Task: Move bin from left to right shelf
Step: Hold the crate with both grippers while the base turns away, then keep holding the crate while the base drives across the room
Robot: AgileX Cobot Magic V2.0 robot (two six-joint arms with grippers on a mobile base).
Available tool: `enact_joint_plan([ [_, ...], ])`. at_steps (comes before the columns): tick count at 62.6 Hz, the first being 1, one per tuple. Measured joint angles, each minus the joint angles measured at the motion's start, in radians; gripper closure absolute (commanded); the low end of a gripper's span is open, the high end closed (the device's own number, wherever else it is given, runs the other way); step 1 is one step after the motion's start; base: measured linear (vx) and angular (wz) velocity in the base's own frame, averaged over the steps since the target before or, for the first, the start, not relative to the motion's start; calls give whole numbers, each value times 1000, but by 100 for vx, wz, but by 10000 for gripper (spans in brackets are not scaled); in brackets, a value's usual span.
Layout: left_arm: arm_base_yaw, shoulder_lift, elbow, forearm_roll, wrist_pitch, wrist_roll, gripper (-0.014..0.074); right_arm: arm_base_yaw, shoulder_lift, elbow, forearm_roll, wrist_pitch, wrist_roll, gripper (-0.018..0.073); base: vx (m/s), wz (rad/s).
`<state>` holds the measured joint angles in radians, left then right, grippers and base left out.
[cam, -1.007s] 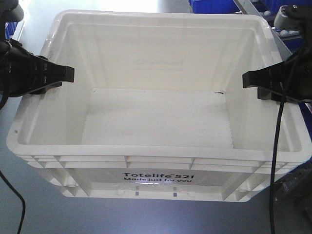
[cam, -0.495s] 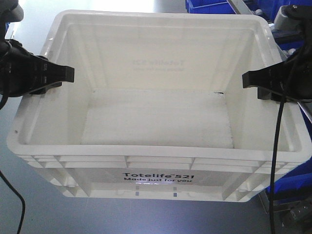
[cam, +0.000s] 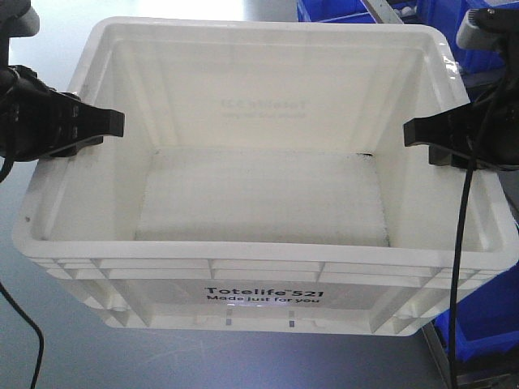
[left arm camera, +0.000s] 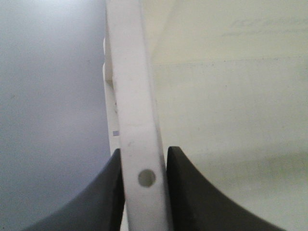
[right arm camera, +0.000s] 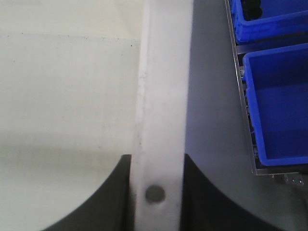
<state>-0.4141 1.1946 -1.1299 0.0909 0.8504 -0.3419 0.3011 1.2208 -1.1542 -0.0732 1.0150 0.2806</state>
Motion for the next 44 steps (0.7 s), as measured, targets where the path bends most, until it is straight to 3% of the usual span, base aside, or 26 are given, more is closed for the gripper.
enact_joint_plan([
  [44, 0, 0, 0, -1, 0, 1, 602, 0, 0, 0, 0, 0, 0, 565, 28, 6],
])
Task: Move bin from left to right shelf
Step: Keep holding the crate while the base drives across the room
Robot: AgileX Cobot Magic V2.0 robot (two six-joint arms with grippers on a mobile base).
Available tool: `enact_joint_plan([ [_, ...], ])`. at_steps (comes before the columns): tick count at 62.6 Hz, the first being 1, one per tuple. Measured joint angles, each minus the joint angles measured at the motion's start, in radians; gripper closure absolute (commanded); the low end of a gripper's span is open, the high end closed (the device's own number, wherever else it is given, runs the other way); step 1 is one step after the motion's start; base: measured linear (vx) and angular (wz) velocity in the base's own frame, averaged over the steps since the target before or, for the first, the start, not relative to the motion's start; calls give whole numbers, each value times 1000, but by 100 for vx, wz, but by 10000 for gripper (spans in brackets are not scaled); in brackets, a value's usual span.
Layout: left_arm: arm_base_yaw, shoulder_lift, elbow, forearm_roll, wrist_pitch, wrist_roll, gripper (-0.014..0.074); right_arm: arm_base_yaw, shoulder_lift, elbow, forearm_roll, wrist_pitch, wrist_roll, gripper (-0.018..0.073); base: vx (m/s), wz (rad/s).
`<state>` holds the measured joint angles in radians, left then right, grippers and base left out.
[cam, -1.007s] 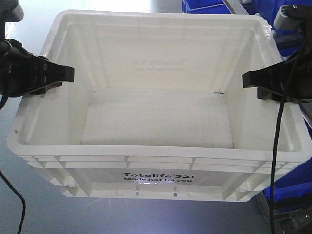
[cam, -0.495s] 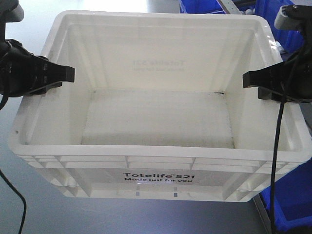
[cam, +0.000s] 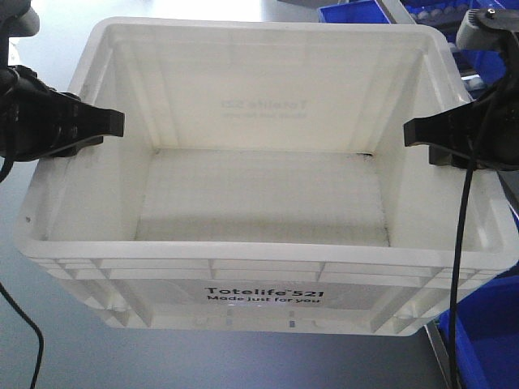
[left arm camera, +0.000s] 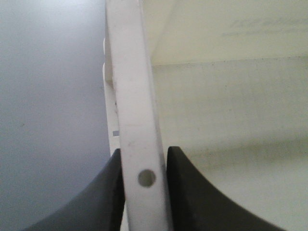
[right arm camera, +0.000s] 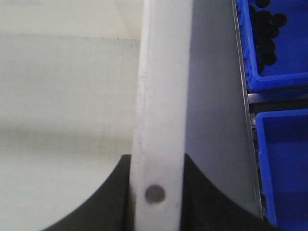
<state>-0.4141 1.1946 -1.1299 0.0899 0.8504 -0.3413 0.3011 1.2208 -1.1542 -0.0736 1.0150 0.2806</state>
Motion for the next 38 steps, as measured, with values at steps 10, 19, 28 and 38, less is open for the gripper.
enact_joint_plan([
  [10, 0, 0, 0, -1, 0, 0, 602, 0, 0, 0, -1, 0, 0, 565, 30, 10],
  [19, 0, 0, 0, -1, 0, 0, 602, 0, 0, 0, -1, 0, 0, 565, 31, 9],
  [28, 0, 0, 0, -1, 0, 0, 602, 0, 0, 0, -1, 0, 0, 565, 32, 5],
  [38, 0, 0, 0, -2, 0, 0, 602, 0, 0, 0, -1, 0, 0, 565, 34, 0],
])
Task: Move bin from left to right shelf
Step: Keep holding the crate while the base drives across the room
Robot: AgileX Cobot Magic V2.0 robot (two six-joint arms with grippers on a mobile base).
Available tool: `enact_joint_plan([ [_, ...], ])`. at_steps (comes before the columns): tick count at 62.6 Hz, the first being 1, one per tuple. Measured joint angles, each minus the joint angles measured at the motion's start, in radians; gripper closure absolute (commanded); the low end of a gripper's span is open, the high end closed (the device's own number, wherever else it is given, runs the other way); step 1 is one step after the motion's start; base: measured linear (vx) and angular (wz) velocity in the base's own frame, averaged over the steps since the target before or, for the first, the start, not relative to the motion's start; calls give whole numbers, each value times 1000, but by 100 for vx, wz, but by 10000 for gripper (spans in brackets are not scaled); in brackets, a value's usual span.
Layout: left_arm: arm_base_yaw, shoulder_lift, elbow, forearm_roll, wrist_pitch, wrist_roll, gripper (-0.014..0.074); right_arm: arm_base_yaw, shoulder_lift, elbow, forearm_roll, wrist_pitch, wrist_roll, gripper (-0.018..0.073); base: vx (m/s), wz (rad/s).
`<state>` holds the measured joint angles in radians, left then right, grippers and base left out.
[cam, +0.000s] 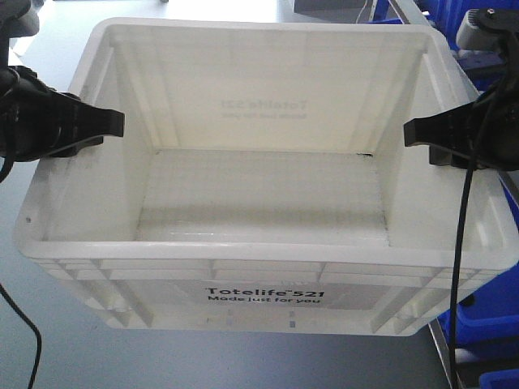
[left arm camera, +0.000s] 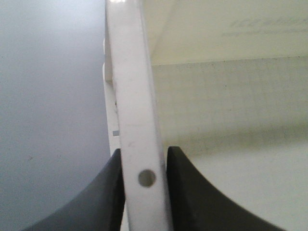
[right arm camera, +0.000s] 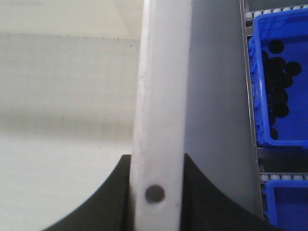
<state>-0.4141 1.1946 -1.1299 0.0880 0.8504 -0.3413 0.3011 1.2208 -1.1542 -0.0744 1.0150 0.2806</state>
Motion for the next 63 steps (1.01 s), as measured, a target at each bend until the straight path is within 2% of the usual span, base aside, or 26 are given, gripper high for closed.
enact_joint_plan([
  [63, 0, 0, 0, -4, -1, 0, 603, 0, 0, 0, -5, 0, -1, 564, 34, 3],
])
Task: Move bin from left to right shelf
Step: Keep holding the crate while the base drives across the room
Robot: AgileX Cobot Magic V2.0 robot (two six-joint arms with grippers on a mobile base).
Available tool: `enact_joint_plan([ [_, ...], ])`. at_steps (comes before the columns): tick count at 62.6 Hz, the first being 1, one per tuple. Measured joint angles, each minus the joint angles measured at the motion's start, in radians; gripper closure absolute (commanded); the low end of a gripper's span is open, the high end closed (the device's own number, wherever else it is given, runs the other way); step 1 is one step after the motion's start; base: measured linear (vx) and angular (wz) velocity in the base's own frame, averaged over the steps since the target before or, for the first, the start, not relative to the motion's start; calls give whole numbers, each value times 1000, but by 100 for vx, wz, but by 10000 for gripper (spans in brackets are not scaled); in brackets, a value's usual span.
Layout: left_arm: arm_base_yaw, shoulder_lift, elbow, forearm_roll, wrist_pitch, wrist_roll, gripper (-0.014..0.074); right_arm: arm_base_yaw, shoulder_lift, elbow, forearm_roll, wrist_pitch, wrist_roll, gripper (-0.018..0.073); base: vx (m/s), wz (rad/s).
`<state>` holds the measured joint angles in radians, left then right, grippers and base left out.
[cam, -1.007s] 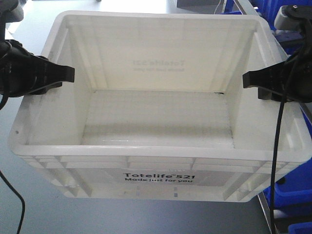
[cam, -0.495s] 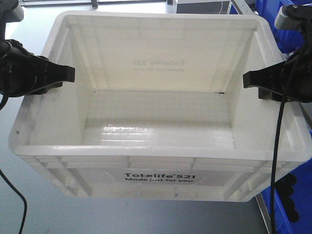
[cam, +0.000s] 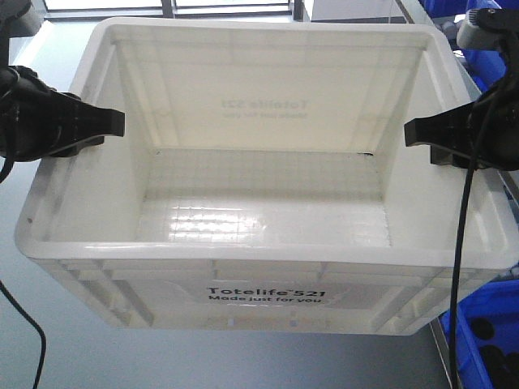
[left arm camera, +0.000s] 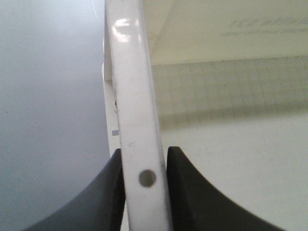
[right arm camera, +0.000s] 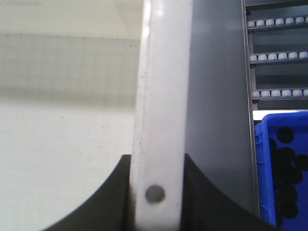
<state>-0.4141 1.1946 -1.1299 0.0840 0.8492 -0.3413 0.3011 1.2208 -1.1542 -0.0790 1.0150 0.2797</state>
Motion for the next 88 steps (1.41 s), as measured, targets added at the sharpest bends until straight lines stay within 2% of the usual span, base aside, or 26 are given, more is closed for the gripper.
enact_joint_plan([
  [88, 0, 0, 0, -1, 1, 0, 603, 0, 0, 0, -1, 0, 0, 564, 29, 13],
])
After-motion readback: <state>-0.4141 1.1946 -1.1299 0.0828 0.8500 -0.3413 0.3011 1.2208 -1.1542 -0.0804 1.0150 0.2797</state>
